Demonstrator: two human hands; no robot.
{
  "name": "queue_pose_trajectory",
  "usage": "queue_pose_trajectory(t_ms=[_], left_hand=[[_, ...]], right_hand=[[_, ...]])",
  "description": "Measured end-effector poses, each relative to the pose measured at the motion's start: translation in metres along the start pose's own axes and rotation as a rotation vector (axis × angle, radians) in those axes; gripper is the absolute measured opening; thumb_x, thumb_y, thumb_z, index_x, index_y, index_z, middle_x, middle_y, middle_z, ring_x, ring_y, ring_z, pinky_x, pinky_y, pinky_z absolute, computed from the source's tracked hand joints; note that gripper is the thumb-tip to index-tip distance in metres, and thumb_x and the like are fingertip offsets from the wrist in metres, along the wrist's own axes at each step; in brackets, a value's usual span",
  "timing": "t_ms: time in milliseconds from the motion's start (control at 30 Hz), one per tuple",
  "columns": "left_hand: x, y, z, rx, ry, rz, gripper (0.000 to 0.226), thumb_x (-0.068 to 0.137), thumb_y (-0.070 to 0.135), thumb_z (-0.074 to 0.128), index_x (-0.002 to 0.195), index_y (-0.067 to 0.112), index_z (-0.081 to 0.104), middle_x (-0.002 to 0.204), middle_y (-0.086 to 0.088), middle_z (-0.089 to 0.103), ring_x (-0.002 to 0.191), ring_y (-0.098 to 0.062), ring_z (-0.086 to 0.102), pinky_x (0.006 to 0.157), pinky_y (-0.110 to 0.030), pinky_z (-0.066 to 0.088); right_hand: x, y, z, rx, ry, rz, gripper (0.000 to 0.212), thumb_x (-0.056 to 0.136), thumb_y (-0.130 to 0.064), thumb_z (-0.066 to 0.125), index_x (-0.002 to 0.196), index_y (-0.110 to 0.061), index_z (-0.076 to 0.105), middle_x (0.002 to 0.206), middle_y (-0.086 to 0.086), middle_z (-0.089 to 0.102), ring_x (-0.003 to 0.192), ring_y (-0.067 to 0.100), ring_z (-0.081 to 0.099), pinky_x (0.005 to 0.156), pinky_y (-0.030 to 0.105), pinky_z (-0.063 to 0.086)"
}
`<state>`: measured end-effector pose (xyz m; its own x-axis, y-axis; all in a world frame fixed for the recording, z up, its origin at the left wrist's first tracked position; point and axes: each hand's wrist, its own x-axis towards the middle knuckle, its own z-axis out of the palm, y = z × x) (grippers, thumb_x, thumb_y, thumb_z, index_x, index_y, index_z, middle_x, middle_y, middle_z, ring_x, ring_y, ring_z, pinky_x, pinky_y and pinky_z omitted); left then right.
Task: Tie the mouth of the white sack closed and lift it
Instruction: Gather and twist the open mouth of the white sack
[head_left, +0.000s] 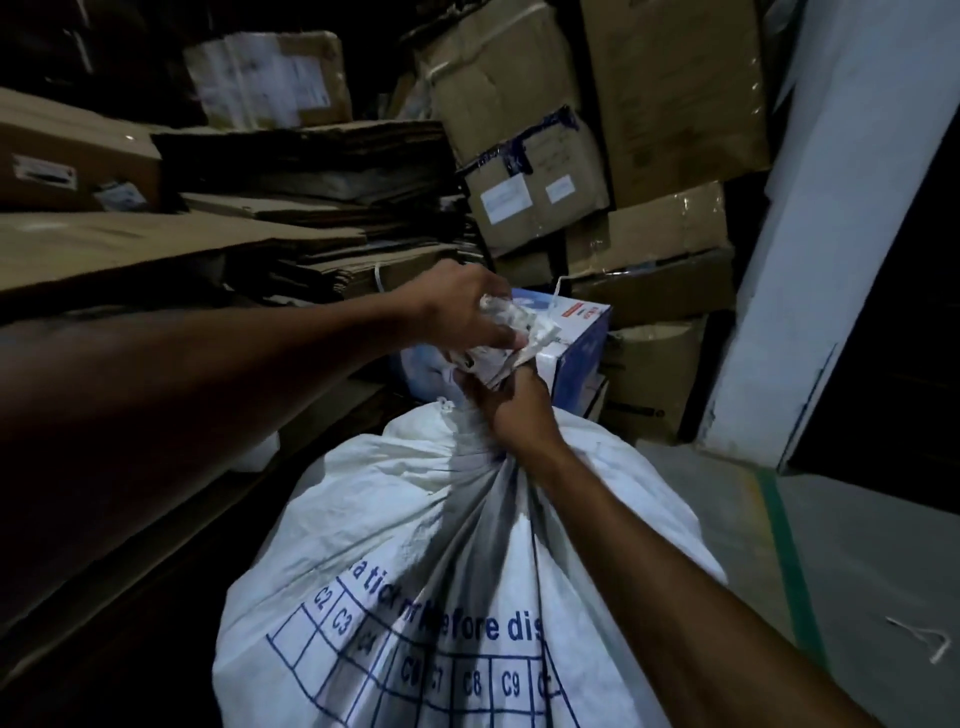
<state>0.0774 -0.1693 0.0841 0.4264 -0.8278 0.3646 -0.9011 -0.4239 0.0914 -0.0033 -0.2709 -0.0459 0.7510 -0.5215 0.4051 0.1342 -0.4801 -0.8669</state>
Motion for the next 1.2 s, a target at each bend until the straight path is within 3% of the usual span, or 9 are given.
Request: queue_pose_trajectory(t_ms=[133,333,467,667,800,867,967,1067,1200], left_hand=[[-0.005,0.016,0.014,0.012,0.054,-0.139,0.047,0.081,0.066,0.077,0.106,0.026,0.075,0.103,-0.001,0.073,0.091,-0.022,0.067,0.070,-0.030,0.047],[-0.010,0.026,0.027,0.018,0.087,-0.321,0.048,0.079,0.063,0.080,0.103,0.022,0.076,0.098,-0.002,0.075,0.079,-0.017,0.069,0.055,-0.028,0.049],[-0.014,0.028,0.028,0.039,0.105,-0.388,0.051,0.082,0.060,0.078,0.111,0.019,0.077,0.100,-0.004,0.076,0.083,-0.020,0.070,0.068,-0.036,0.060],[-0.021,0.022,0.021,-0.241,0.027,-0.299,0.054,0.088,0.057,0.078,0.129,0.023,0.070,0.119,-0.004,0.075,0.099,-0.022,0.075,0.086,-0.041,0.065],[-0.029,0.003,0.020,0.040,-0.205,-0.123,0.111,0.071,0.066,0.087,0.163,0.035,0.032,0.158,-0.005,0.048,0.141,-0.028,0.050,0.118,-0.047,0.043],[-0.036,-0.005,0.029,0.101,-0.277,-0.103,0.129,0.065,0.069,0.089,0.167,0.037,0.017,0.163,-0.007,0.030,0.148,-0.031,0.037,0.125,-0.045,0.034],[-0.037,-0.014,0.041,0.069,-0.190,-0.023,0.133,0.056,0.077,0.086,0.165,0.036,0.023,0.171,-0.003,0.007,0.158,-0.034,0.020,0.129,-0.045,0.028],[-0.029,-0.008,0.038,0.024,-0.190,-0.004,0.114,0.068,0.060,0.092,0.161,0.023,0.039,0.170,-0.005,0.029,0.155,-0.028,0.033,0.126,-0.041,0.032],[-0.021,0.005,0.037,0.072,-0.169,-0.012,0.075,0.076,0.055,0.089,0.140,0.026,0.064,0.132,-0.002,0.068,0.123,-0.024,0.063,0.105,-0.039,0.050]], right_hand=[[-0.036,0.007,0.019,-0.154,0.239,-0.052,0.100,0.090,-0.058,0.071,0.161,-0.016,0.015,0.154,0.018,0.049,0.135,0.034,0.054,0.111,0.048,0.048],[-0.049,0.016,0.032,-0.113,0.398,-0.159,0.093,0.090,-0.071,0.054,0.160,-0.032,0.006,0.149,0.011,0.057,0.124,0.033,0.065,0.096,0.050,0.058],[-0.043,0.015,0.036,-0.238,0.385,-0.186,0.079,0.100,-0.045,0.057,0.163,-0.020,0.016,0.140,0.012,0.058,0.121,0.031,0.063,0.095,0.048,0.057],[-0.026,0.023,0.020,-0.040,0.209,-0.070,0.063,0.098,-0.051,0.060,0.150,-0.024,0.039,0.135,0.010,0.064,0.121,0.029,0.063,0.098,0.040,0.052],[-0.015,0.030,-0.003,-0.035,0.033,-0.081,0.058,0.097,-0.032,0.069,0.150,-0.022,0.044,0.142,0.004,0.063,0.129,0.025,0.059,0.107,0.031,0.045],[-0.014,0.032,-0.014,0.018,-0.040,-0.062,0.058,0.098,-0.026,0.068,0.151,-0.024,0.045,0.141,-0.005,0.059,0.129,0.018,0.055,0.106,0.027,0.040],[-0.014,0.035,-0.019,0.043,-0.110,-0.072,0.058,0.097,-0.025,0.070,0.151,-0.025,0.048,0.137,-0.009,0.059,0.133,0.018,0.055,0.108,0.029,0.042],[-0.017,0.037,-0.021,0.066,-0.129,-0.052,0.060,0.097,-0.024,0.071,0.152,-0.021,0.047,0.136,-0.007,0.058,0.129,0.019,0.056,0.105,0.030,0.044],[-0.021,0.044,-0.019,0.057,-0.081,-0.040,0.070,0.091,-0.043,0.076,0.153,-0.030,0.045,0.150,-0.004,0.058,0.135,0.017,0.055,0.117,0.040,0.043]])
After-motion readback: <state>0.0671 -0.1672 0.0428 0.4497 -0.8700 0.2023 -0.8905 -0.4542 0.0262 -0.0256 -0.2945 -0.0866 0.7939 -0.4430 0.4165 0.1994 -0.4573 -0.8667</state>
